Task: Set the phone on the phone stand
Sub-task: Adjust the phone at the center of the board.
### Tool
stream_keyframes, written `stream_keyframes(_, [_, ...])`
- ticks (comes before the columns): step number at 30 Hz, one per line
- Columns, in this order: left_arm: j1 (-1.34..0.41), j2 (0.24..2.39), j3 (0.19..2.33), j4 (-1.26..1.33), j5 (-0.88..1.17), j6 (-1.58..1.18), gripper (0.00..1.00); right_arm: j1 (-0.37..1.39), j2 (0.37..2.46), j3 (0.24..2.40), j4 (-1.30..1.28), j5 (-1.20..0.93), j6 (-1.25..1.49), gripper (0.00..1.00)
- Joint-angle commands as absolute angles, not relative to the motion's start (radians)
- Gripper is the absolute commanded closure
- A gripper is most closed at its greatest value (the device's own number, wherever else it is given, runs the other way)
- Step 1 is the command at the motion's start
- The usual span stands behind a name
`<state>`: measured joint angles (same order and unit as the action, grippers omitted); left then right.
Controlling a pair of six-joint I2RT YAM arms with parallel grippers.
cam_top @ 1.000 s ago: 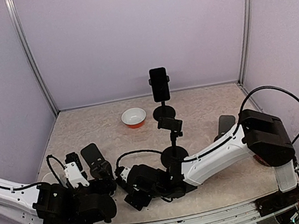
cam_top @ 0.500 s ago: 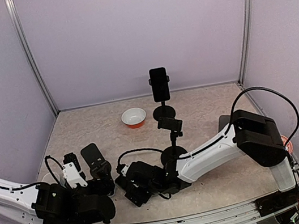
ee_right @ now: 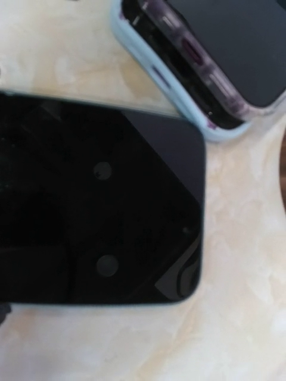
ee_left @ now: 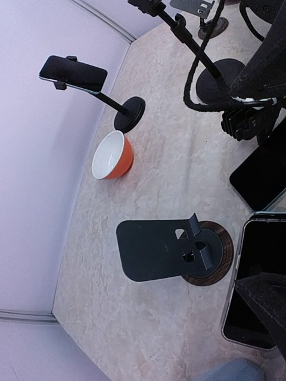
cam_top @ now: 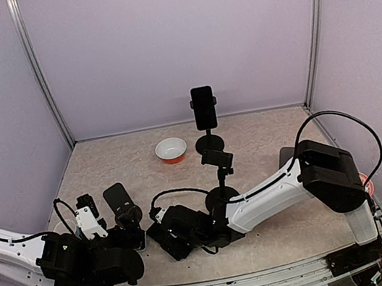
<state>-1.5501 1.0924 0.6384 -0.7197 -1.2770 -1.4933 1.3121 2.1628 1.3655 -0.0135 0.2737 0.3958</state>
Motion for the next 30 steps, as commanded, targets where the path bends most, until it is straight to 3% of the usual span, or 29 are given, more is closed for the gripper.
stream_keyframes(1, [-1.547, 1.093, 0.648, -0.733, -1.305, -1.478, 0.01, 1.307, 2.113, 1.306, -0.01, 0.286, 0.341, 0.43])
stream_keyframes(12, [-1.529, 1.106, 0.651, -0.64, -1.279, -1.382, 0.01, 1.321, 2.029, 1.262, 0.052, 0.31, 0.286, 0.42])
stream_keyframes(22, [-1.529, 1.124, 0.633, -0.613, -1.252, -1.383, 0.01, 1.331, 2.071, 1.396, -0.228, 0.261, 0.339, 0.14])
stream_keyframes(30, [-1.532, 1.129, 0.621, -0.604, -1.249, -1.397, 0.01, 1.339, 2.087, 1.409, -0.293, 0.238, 0.382, 0.0])
